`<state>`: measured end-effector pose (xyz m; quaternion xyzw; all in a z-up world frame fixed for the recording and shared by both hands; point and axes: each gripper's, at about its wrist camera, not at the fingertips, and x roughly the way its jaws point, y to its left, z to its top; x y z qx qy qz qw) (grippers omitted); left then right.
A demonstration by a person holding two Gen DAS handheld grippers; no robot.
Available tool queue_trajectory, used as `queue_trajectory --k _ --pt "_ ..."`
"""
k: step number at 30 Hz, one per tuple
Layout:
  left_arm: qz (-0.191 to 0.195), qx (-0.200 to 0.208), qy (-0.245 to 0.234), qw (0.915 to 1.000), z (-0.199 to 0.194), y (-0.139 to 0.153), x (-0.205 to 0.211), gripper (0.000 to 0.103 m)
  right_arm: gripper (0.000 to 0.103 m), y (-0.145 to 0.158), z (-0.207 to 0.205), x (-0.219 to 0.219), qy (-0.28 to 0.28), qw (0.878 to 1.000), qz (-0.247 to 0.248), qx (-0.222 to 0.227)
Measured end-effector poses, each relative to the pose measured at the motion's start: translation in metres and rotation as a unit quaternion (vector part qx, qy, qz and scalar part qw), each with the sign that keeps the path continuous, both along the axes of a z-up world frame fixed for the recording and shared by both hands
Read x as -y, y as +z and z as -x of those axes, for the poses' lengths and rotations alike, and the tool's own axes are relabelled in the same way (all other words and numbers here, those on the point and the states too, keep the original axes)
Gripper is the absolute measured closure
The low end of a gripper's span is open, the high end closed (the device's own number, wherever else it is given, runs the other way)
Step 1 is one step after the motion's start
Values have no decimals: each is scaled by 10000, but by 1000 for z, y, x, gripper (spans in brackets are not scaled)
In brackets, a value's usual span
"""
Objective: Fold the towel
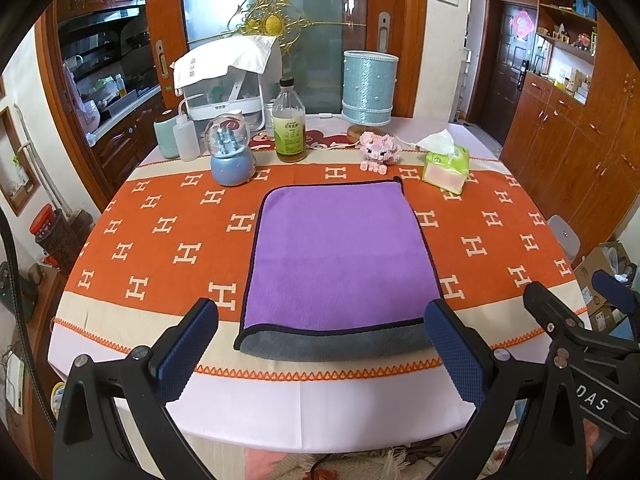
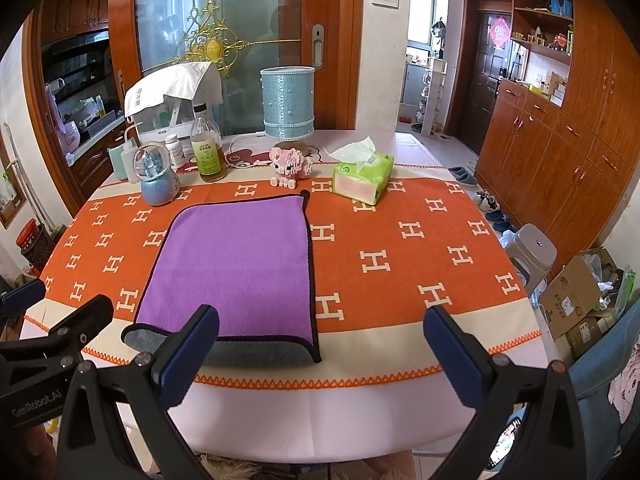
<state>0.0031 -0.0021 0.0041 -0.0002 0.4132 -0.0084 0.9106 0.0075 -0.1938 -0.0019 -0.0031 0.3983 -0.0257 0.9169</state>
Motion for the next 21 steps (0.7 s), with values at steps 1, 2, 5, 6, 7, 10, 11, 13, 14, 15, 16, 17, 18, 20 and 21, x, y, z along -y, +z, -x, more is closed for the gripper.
queue_trajectory --k 1,2,5,6,7,10,11,13,14,15,16,17,18,20,21 --pt "14 39 -22 10000 0 2 1 1 0 0 0 0 1 10000 0 2" --pt "12 42 -25 10000 0 3 1 1 0 0 0 0 3 10000 -3 -2" --pt "13 75 -67 9999 -4 13 10 1 0 0 0 0 -1 10000 -5 -3" --pt "21 74 -66 9999 -4 13 11 1 0 0 0 0 -2 10000 -7 -2" --pt "34 71 -70 9999 -4 12 10 1 0 0 0 0 -3 10000 -9 0" --pt "45 61 -72 9999 -6 9 11 1 0 0 0 0 -3 10000 -5 4" --pt "44 62 -73 9999 -6 9 11 1 0 0 -1 0 -4 10000 -5 3" --pt "52 65 -76 9999 -5 9 10 1 0 -1 -1 0 -4 10000 -6 -5" --pt "57 58 -75 9999 -5 7 9 1 0 0 -1 0 -5 10000 -7 1" --pt "61 51 -73 9999 -5 5 7 1 0 -1 -1 0 -4 10000 -7 0" --pt "60 53 -73 9999 -5 5 7 1 0 -1 -1 0 -1 10000 -8 1" --pt "53 51 -66 10000 -6 4 7 1 0 -3 0 -1 5 10000 -15 7" --pt "46 48 -58 10000 -6 3 6 1 0 -6 2 -2 9 10000 -21 9" --pt "12 36 -26 10000 -7 1 4 1 0 -5 2 -2 13 10000 -19 8" --pt "11 29 -18 10000 -8 0 3 1 0 -6 3 -2 27 10000 -25 13"
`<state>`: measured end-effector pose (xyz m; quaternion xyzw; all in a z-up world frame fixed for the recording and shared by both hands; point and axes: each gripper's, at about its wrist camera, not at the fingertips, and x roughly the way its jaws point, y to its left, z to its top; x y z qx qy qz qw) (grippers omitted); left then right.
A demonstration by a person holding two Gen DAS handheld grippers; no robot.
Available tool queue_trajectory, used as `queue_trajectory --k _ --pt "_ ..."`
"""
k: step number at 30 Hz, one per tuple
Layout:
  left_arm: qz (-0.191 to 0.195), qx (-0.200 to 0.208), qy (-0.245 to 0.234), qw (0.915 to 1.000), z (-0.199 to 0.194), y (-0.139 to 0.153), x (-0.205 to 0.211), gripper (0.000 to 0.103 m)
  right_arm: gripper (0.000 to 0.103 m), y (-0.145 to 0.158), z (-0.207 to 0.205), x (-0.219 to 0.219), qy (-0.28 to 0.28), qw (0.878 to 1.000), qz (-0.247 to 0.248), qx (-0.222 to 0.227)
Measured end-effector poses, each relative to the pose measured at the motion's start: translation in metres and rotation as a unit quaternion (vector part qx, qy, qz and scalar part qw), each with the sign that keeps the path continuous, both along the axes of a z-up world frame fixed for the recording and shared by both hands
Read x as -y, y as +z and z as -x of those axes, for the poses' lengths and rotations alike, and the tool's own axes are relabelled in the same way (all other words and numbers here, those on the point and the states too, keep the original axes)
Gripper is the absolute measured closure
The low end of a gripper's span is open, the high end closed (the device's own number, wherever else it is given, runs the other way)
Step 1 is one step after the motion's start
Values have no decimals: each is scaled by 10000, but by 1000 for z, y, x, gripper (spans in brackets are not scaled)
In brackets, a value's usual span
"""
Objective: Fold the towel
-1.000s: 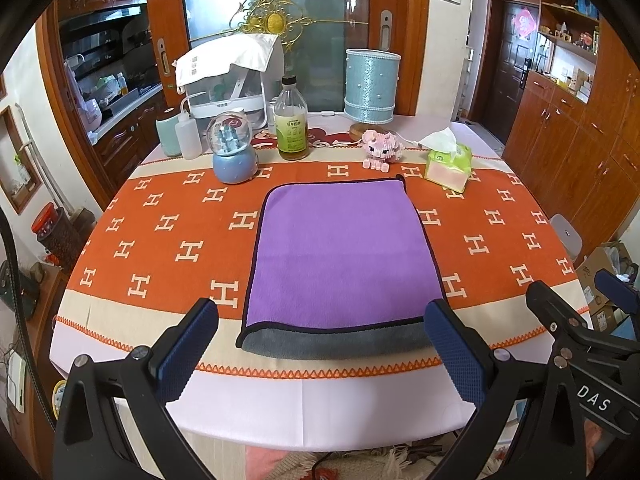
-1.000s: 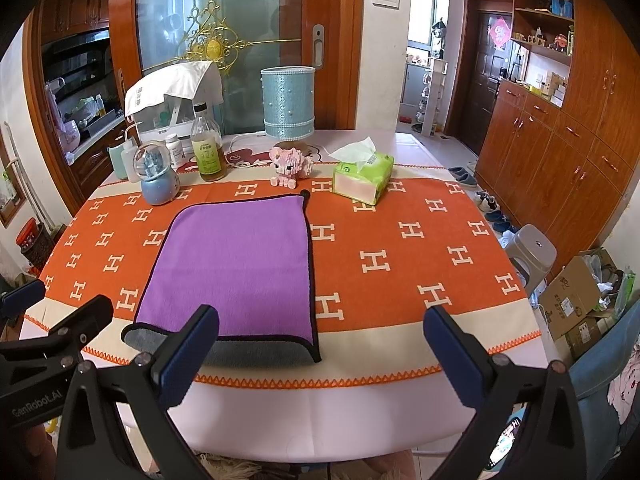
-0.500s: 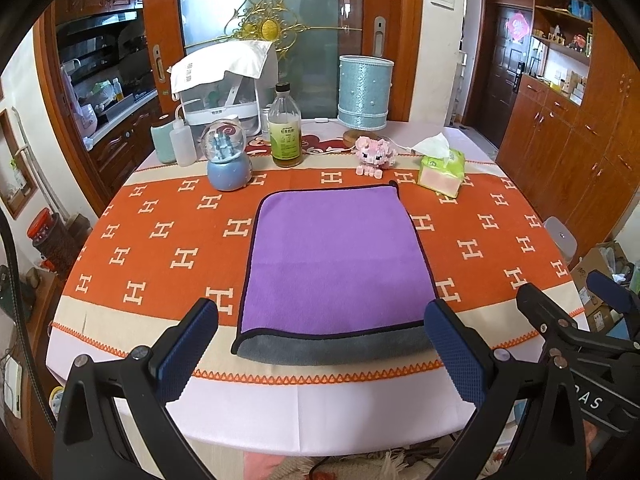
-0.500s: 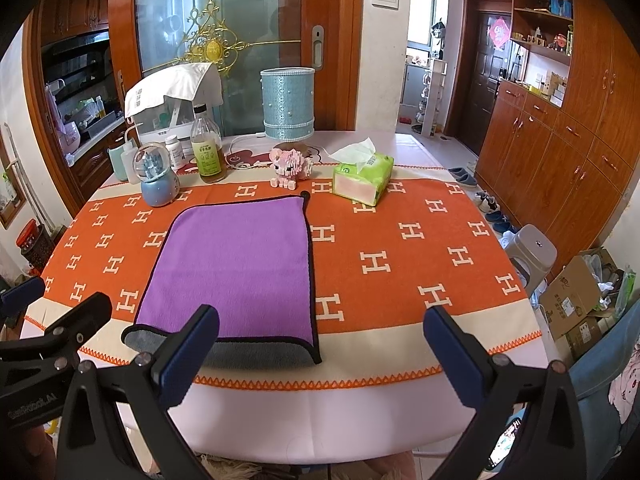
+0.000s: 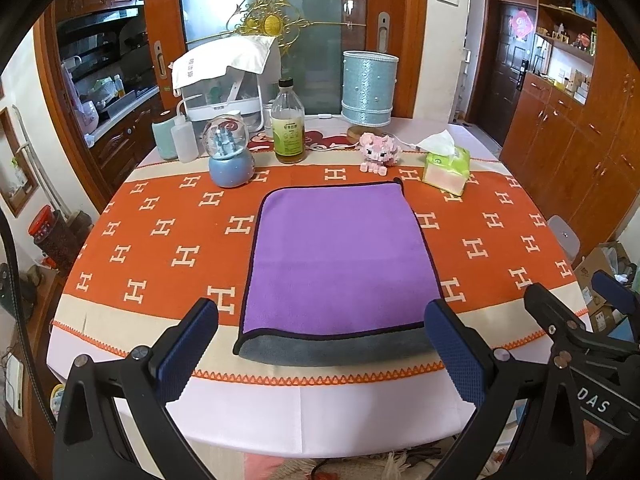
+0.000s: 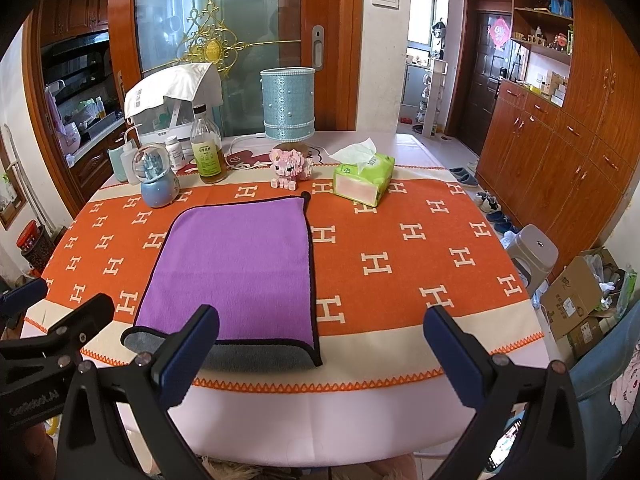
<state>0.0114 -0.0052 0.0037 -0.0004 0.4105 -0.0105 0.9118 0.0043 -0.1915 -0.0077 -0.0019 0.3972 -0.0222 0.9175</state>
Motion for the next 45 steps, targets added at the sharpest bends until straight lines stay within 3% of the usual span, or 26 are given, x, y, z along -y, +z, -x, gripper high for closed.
queue_trajectory --k 23,36,40,45 --pt "-26 -10 24 10000 -5 -7 -7 1 0 10 -20 0 46 9999 12 91" --pt "-67 241 131 9996 -29 11 -26 1 1 23 -30 -3 101 9986 90 505" --pt "-98 323 141 9993 -34 10 -32 1 1 20 -31 -4 121 9982 116 575" --pt "-116 306 154 9993 -41 -2 -40 1 1 0 -41 -5 305 9990 35 332"
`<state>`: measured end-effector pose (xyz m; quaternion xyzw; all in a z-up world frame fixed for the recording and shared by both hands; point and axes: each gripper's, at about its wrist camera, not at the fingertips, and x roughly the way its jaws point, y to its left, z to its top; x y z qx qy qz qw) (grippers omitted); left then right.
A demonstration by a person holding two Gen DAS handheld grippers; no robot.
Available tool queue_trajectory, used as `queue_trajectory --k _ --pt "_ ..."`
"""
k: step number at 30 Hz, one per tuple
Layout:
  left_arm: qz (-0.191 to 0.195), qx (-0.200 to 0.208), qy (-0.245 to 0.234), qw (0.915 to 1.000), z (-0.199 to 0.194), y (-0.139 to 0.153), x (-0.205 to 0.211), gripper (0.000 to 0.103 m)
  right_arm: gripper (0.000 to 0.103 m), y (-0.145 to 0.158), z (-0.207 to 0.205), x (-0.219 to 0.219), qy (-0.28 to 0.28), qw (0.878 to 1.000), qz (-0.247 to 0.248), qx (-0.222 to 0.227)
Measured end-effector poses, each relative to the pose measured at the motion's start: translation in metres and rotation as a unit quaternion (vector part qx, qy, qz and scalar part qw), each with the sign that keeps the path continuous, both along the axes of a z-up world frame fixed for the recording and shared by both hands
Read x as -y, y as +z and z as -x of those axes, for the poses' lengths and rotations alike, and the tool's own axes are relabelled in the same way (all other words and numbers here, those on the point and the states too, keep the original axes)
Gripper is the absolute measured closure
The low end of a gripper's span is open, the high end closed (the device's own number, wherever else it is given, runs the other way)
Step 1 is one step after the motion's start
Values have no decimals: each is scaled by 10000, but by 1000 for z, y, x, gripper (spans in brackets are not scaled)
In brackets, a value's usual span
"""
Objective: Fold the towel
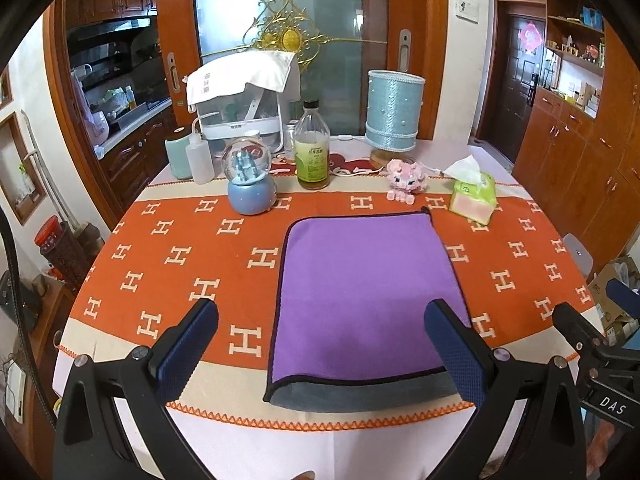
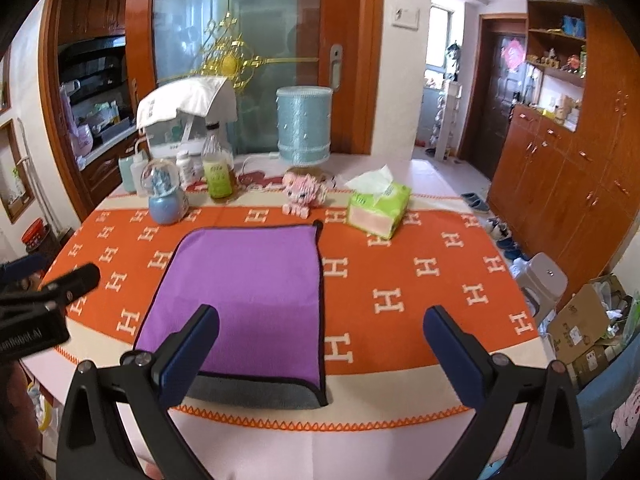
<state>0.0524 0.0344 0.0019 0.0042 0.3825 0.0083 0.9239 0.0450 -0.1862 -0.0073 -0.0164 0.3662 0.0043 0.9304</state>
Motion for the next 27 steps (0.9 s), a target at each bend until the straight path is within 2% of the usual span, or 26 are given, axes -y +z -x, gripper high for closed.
queue_trajectory --k 2,5,8,13,17,20,23,27 --pt "7 -81 9 10000 -4 -10 -4 1 1 -8 -2 -1 47 10000 33 -46" --pt "180 -424 -31 9989 -15 -31 -13 1 2 -24 -6 -4 175 9997 89 -174" --pt "321 -689 -58 9971 -23 -53 -21 1 8 -43 -11 -6 287 9988 166 -347" --pt "214 -914 59 9956 -30 -85 -36 1 11 -73 -16 -7 477 9964 106 -693" --pt "375 -1078 70 9934 -32 -106 -53 1 17 -90 -19 -4 584 9944 28 -885" --pt "427 -1060 -94 9934 -28 -116 -64 1 22 -102 -22 -1 718 9921 -28 -1033" --pt "427 -1162 -384 9916 -27 -126 -69 5 27 -114 -26 3 935 9877 -260 -1228" --pt "527 -1333 -786 9865 -26 -139 -74 11 41 -131 -32 8 1250 9772 -605 -1603"
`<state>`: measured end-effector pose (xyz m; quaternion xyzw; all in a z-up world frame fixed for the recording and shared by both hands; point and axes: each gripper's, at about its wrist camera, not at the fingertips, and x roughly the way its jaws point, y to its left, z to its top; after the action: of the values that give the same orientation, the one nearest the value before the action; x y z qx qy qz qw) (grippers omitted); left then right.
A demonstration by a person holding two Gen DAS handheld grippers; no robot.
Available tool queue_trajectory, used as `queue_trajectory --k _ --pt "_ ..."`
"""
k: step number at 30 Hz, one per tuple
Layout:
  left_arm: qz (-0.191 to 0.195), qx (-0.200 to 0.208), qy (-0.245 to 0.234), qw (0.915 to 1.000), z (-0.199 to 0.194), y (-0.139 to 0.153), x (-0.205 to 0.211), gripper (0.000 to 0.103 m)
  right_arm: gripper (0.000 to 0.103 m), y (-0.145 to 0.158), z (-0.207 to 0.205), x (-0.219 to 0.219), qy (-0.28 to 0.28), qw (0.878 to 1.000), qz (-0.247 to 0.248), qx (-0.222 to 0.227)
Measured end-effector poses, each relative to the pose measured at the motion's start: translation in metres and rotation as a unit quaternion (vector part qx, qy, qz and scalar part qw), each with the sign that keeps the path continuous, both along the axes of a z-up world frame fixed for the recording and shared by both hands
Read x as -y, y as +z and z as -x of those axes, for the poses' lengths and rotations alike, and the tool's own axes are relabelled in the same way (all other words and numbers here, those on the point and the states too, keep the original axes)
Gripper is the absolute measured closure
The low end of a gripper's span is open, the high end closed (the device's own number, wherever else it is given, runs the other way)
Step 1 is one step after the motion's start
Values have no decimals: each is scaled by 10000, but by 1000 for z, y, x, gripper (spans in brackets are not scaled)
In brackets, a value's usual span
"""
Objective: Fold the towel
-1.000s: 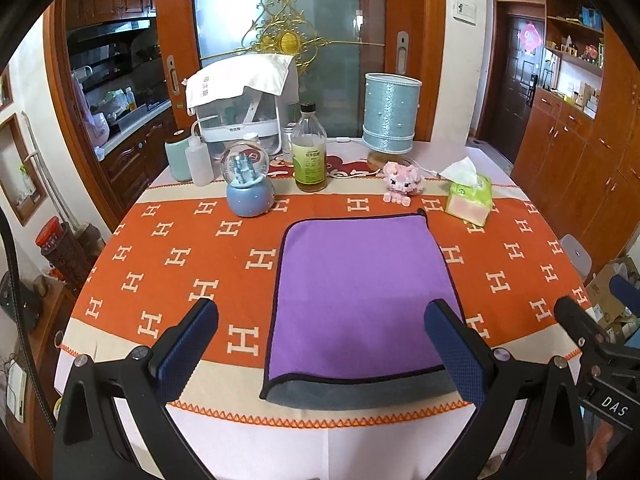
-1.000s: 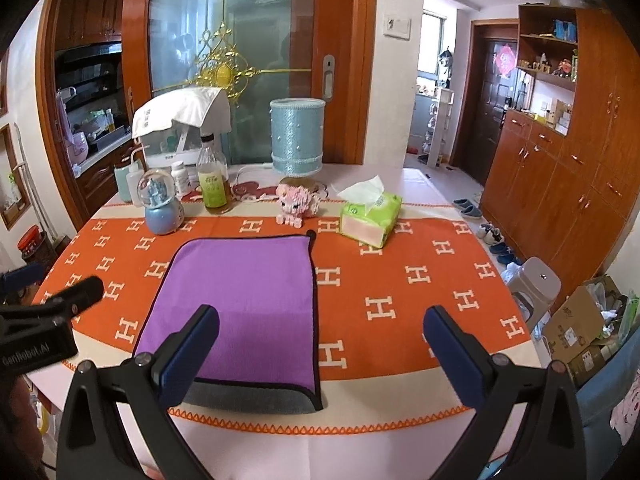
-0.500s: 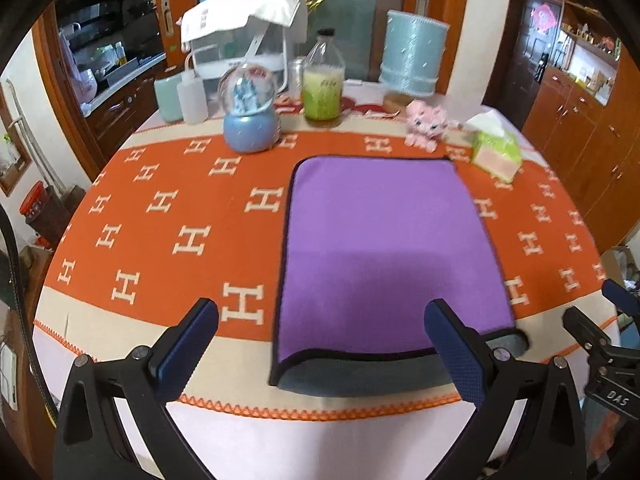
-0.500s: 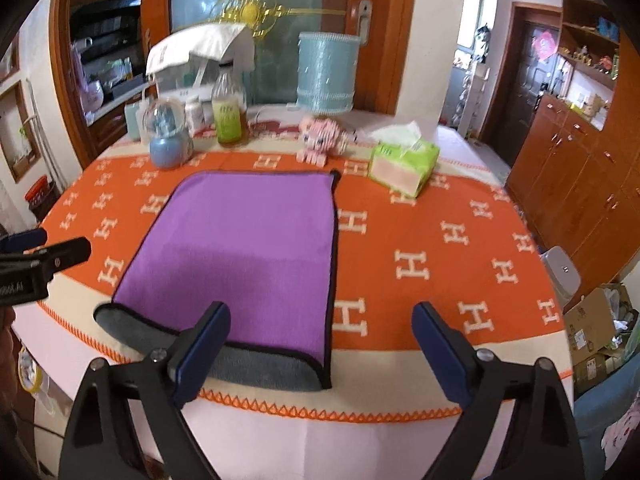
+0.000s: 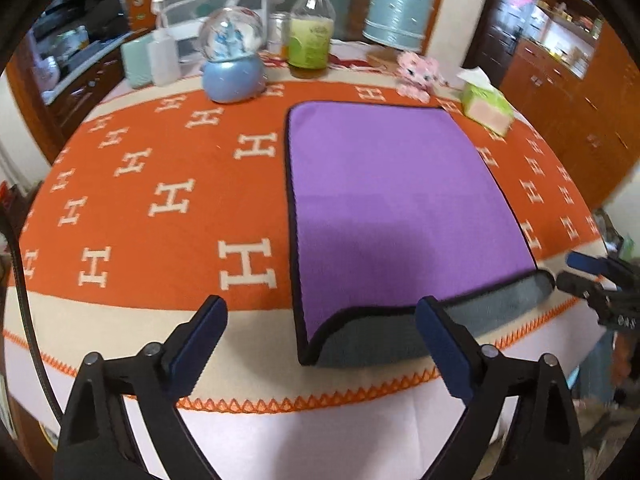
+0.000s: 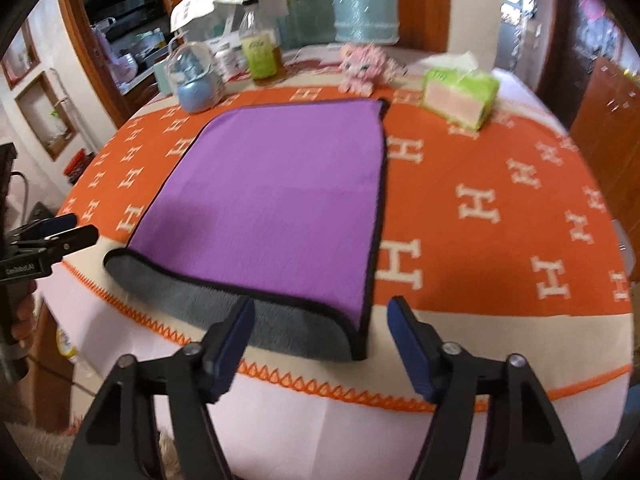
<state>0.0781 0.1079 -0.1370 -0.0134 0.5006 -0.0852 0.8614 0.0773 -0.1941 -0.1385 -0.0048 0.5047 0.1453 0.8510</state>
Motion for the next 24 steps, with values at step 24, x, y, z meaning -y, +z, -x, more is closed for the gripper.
queue_trajectory --k 24 --pt "407 -475 -1232 9904 -15 -30 -1 52 70 -30 -16 12 639 9961 -219 -566"
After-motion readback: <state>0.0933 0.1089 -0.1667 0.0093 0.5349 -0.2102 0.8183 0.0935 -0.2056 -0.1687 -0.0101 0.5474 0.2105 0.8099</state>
